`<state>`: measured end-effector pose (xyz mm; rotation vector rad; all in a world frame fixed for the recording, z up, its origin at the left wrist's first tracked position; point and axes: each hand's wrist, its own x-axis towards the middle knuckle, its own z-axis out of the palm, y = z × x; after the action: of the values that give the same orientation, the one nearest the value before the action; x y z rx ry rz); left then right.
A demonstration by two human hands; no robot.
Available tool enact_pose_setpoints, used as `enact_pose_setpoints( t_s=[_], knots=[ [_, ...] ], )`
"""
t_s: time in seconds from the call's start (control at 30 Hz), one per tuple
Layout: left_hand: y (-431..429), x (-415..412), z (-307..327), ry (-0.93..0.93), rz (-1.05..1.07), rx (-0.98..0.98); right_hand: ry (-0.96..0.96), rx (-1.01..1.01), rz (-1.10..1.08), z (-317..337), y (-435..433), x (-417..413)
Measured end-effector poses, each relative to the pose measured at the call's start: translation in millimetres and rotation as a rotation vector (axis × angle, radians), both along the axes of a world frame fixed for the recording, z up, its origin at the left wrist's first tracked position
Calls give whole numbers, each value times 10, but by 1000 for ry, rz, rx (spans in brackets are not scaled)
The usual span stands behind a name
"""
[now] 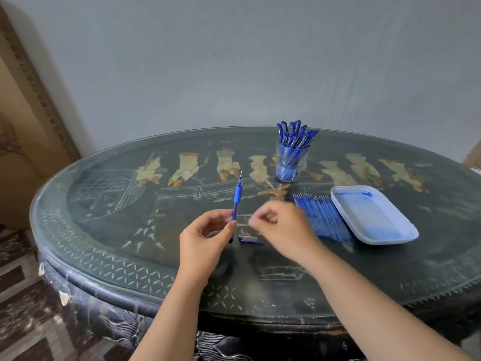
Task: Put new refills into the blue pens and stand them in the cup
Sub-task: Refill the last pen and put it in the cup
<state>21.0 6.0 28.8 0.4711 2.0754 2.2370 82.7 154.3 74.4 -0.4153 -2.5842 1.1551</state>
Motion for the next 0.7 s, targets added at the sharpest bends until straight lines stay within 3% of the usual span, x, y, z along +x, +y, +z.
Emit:
enact_pose_setpoints(
  t_s=[0.07,0.13,0.47,0.7],
  knots=[
    [2,1,1,-2,-6,-6,142,-271,-73,258,85,-55],
    [2,6,-4,1,-10,-14,246,-416,-75,482,146,-115],
    [-5,8,-4,15,-13,-55,175,-141,117,653,154,-337],
    [-5,6,-1,22,-14,-85,60,-84,119,601,155,-345]
  ],
)
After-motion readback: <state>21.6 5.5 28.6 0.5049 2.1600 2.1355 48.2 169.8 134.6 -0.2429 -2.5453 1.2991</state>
